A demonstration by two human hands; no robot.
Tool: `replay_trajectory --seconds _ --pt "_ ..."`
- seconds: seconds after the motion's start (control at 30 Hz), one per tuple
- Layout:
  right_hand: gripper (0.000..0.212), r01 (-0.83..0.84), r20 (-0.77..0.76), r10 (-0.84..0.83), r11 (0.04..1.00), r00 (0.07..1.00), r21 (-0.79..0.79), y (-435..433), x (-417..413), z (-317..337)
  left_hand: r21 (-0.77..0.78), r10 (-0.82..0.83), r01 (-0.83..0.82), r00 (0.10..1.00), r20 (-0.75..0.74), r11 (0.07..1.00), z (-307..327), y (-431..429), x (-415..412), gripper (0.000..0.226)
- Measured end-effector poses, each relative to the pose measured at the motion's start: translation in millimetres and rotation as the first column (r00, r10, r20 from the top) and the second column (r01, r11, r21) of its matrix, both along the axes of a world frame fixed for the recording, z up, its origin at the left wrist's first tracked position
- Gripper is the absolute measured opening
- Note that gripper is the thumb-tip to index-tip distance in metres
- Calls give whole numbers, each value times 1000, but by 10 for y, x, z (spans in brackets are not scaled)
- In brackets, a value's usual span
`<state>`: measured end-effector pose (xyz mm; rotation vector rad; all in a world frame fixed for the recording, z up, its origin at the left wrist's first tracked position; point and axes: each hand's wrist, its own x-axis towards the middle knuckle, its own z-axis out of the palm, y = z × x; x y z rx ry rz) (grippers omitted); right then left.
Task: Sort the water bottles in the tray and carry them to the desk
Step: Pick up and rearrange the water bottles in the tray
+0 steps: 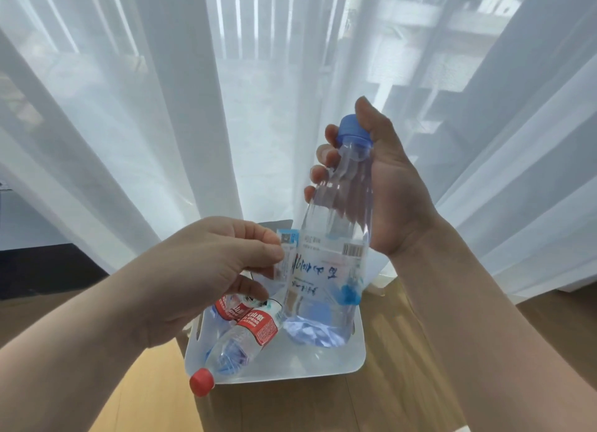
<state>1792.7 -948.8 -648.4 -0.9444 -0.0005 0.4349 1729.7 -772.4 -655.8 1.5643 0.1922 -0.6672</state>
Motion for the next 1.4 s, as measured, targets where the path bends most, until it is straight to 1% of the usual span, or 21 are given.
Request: replay_trajectory --seconds 0.07,0.17,0.3,0.4,0.47,0.5,0.53,0.57,0.6,0.63,0.7,0.77,0.83,0.9,0.97,1.03,1.13,1.2,1.27,1.33,1.4 --pt "33 29 -11 -30 998 999 -49 -20 15 -10 -31 13 -13 1000 -2 999 19 30 16 10" --pt "32 137 24 -135 967 991 -212 -65 13 4 -111 101 -94 993 61 989 84 74 26 4" --pt "31 293 85 -282 886 956 -358 -71 -4 27 -94 208 -198 972 113 976 93 103 40 15" --pt "31 374 152 -344 812 927 -449 5 -6 19 -134 250 -236 963 96 962 108 106 71 13" --pt "31 435 204 -386 753 900 -493 30 -4 8 -168 331 -311 938 104 935 123 187 121 11" --pt "33 462 229 -403 721 886 -517 22 -1 2 -142 367 -348 919 146 927 122 259 160 6" --pt "36 484 251 -417 693 873 -534 4 5 -4 -43 364 -364 903 227 930 96 338 187 9" --pt "37 500 266 -426 675 865 -543 -15 7 -8 129 308 -365 894 326 922 44 410 195 19" --pt "37 507 278 -426 668 861 -545 -34 10 -15 313 217 -354 892 396 881 -15 452 186 23" --pt "35 506 288 -418 668 862 -546 -44 9 -24 451 126 -322 902 413 832 -76 456 170 20" --pt "33 485 306 -376 668 875 -564 -35 4 -53 615 -52 -146 955 292 775 -224 414 139 11" --pt "31 446 318 -313 671 895 -593 11 -12 -77 661 -120 5 985 128 750 -365 383 148 5" --pt "29 412 314 -272 688 910 -597 55 -32 -85 722 -183 91 982 49 686 -505 421 179 6" --pt "28 383 307 -241 710 921 -591 79 -44 -90 772 -227 114 973 40 625 -591 441 203 10" --pt "27 356 318 -194 715 928 -602 80 -41 -92 770 -211 99 976 47 630 -667 438 217 14" --pt "28 330 336 -139 709 932 -623 78 -44 -96 781 -203 84 977 56 618 -709 421 216 7" --pt "29 309 352 -81 684 932 -661 71 -75 -105 841 -266 104 963 49 530 -771 424 199 7" --pt "27 321 386 -47 652 921 -687 54 -107 -113 844 -272 139 962 9 519 -790 418 191 6" --pt "28 337 424 10 587 906 -736 29 -127 -115 856 -273 178 961 -45 486 -792 417 174 6" --pt "31 346 439 76 503 895 -792 -7 -131 -107 882 -313 220 946 -88 416 -803 413 160 13" --pt "31 348 434 159 388 887 -854 -59 -136 -104 910 -395 278 907 -144 308 -791 385 153 21"
